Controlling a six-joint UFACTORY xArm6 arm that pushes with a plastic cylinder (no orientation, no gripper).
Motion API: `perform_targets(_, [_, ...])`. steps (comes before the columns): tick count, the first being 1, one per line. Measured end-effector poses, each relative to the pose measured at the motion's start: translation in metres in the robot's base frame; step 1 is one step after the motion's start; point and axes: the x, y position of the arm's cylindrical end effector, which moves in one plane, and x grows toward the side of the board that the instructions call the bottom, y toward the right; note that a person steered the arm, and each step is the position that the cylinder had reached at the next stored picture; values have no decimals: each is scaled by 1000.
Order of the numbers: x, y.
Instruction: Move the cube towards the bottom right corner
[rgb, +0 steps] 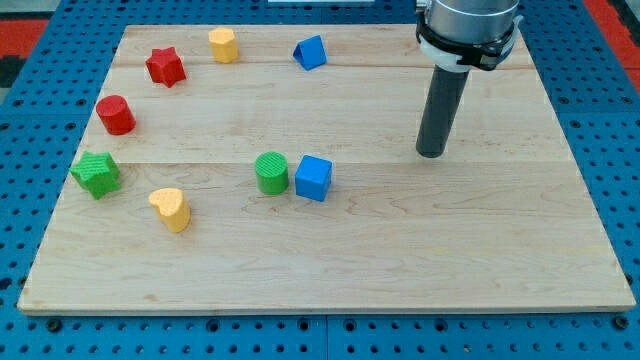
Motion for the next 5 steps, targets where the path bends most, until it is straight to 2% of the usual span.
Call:
perform_targets(4, [5, 10])
perform_targets(5, [-3, -28])
